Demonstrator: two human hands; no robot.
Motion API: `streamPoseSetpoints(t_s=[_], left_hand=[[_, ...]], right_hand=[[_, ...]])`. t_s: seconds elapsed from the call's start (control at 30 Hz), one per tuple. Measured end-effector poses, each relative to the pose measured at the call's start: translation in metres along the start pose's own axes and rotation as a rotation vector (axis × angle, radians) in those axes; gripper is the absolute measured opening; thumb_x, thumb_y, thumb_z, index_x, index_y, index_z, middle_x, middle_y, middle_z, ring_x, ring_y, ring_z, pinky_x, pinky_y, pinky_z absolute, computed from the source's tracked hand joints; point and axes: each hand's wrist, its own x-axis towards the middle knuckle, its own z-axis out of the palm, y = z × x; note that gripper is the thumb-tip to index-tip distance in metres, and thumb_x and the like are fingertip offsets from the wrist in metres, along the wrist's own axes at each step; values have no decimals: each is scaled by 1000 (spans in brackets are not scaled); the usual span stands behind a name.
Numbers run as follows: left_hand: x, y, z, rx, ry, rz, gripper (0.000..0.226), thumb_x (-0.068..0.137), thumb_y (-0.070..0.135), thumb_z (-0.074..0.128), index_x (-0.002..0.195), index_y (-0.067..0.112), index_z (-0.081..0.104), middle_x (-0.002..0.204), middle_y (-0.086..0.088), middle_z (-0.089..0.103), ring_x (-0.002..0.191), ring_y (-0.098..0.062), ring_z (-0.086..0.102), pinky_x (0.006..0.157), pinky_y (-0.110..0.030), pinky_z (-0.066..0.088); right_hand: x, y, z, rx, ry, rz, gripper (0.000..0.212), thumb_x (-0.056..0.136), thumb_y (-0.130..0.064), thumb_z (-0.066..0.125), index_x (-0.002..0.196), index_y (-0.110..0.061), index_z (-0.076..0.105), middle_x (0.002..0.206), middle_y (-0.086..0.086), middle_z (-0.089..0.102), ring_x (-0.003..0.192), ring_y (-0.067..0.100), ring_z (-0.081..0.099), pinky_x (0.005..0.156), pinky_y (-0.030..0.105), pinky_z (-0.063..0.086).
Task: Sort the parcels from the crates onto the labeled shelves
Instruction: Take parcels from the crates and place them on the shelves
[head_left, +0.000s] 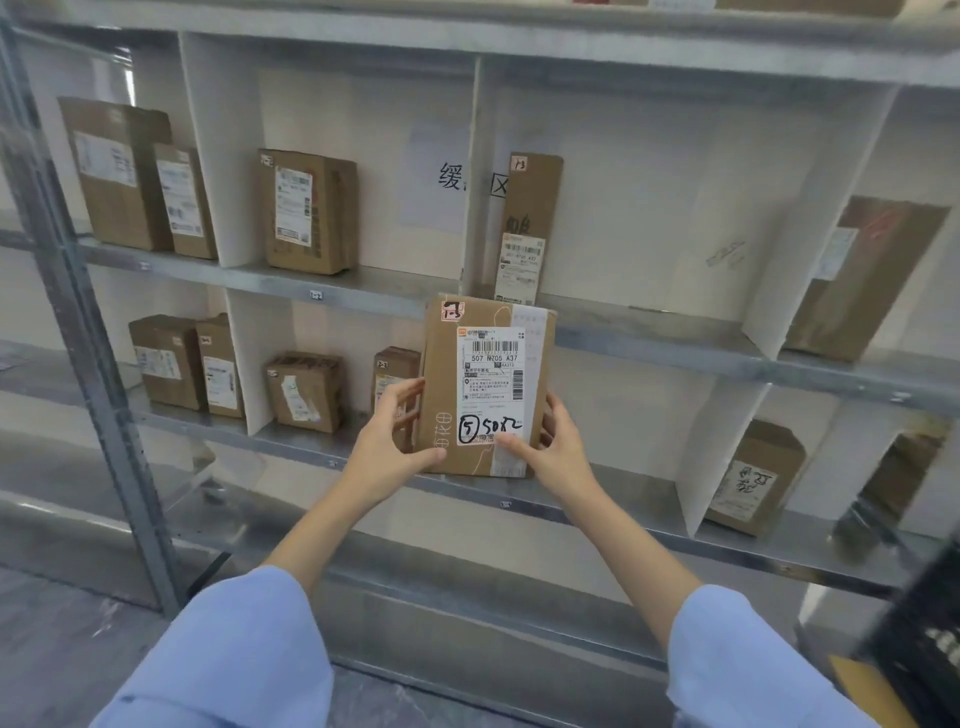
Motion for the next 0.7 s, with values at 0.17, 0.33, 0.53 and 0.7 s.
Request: streamPoseSetpoints(t_s=[0.17, 0.33, 0.53, 0.7], left_hand=[[48, 26, 33, 68, -96, 74, 67, 83, 35, 74, 141, 35, 39, 147, 13, 43, 134, -11, 42, 110, -40, 36], [93, 34, 55, 428, -62, 156, 80, 79, 71, 36, 148, 31, 36, 153, 6, 38, 143, -17, 27, 116, -48, 25], [148, 33, 83, 846, -10, 266, 67, 90, 61, 29, 152, 34, 29, 157, 7, 32, 142, -19, 25, 113, -44, 21], [191, 22, 103, 910, 12, 270, 69, 89, 61, 27, 152, 33, 29, 157, 9, 31, 142, -19, 25, 112, -42, 21]], right_hand=[[16, -19, -55, -28, 149, -96, 91, 81, -16, 80, 153, -20, 24, 147, -4, 46, 123, 5, 46, 96, 12, 39], [50, -33, -106, -58, 280, -171, 91, 84, -19, 77, 155, -21, 20, 151, -3, 43, 128, 6, 41, 107, 25, 35], [120, -33, -166, -91, 392, -239, 91, 83, -21, 79, 155, -20, 22, 149, -3, 47, 129, 11, 49, 106, 26, 40], [178, -18, -205, -120, 411, -230, 93, 83, -17, 79, 154, -21, 20, 150, -3, 46, 126, 10, 51, 106, 31, 43]])
